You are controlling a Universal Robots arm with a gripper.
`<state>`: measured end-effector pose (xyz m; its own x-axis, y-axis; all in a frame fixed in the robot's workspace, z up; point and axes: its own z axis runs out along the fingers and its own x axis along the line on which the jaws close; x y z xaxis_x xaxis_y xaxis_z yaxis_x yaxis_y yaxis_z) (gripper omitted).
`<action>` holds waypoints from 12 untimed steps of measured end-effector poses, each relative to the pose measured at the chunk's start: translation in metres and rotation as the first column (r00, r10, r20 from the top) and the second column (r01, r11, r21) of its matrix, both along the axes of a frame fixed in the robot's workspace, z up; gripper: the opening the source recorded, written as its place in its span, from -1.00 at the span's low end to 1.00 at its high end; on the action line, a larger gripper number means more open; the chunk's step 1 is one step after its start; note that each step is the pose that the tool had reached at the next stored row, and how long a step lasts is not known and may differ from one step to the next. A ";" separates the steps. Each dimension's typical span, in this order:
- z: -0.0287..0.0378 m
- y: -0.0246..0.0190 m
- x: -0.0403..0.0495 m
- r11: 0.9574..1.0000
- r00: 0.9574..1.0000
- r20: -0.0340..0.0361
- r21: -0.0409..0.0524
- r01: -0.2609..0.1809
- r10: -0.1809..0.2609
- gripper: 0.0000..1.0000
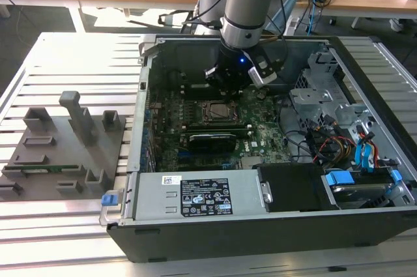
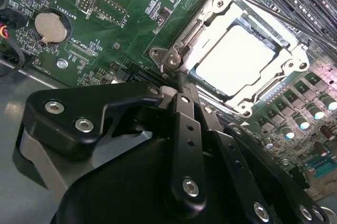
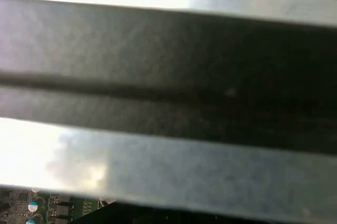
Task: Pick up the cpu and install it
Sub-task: 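Install the first cpu locking lever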
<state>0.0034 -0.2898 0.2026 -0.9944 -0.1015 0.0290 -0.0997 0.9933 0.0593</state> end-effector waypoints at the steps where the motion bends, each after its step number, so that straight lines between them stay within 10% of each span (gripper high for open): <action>1: -0.0005 0.0001 0.0001 1.000 1.000 0.000 0.000 0.000 0.000 -0.79; 12: -0.0007 -0.0002 0.0003 1.000 1.000 0.000 0.027 0.000 0.000 -0.79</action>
<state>0.0037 -0.2899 0.2019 -0.9944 -0.1024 0.0258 -0.0998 0.9912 0.0864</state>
